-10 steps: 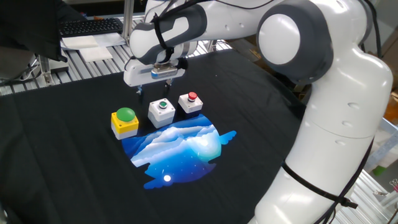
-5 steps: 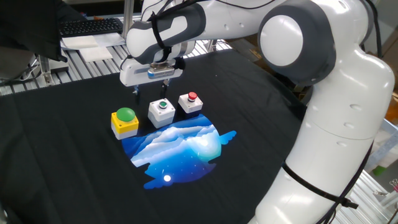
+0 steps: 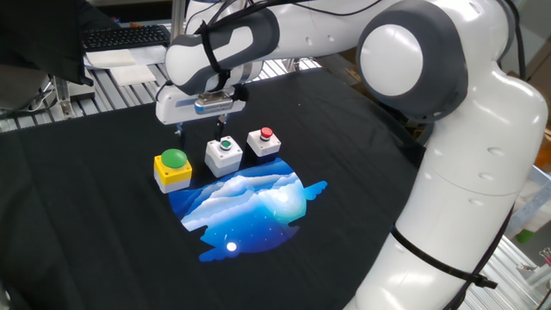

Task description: Press three buttons from left to right in sequence

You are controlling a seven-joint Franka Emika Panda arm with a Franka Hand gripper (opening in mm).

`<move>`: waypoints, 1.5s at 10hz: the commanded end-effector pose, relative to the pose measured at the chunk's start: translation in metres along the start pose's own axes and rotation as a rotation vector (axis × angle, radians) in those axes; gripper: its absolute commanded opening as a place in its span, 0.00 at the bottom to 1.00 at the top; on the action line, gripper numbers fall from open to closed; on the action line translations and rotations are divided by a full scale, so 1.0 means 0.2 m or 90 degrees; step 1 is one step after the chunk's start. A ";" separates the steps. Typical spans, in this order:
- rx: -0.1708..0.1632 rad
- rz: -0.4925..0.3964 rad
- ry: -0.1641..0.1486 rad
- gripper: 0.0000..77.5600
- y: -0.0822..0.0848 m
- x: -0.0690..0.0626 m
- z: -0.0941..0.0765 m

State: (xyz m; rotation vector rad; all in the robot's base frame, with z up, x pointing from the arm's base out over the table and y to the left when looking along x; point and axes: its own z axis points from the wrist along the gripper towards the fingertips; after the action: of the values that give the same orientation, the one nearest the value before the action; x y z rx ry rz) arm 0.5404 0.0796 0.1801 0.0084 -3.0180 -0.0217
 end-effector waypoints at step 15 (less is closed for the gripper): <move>-0.021 0.013 -0.017 0.01 0.13 -0.05 0.04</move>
State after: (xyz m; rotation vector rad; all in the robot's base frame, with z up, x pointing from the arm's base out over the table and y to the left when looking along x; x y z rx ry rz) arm 0.5398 0.0816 0.1803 0.0174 -3.0187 -0.0234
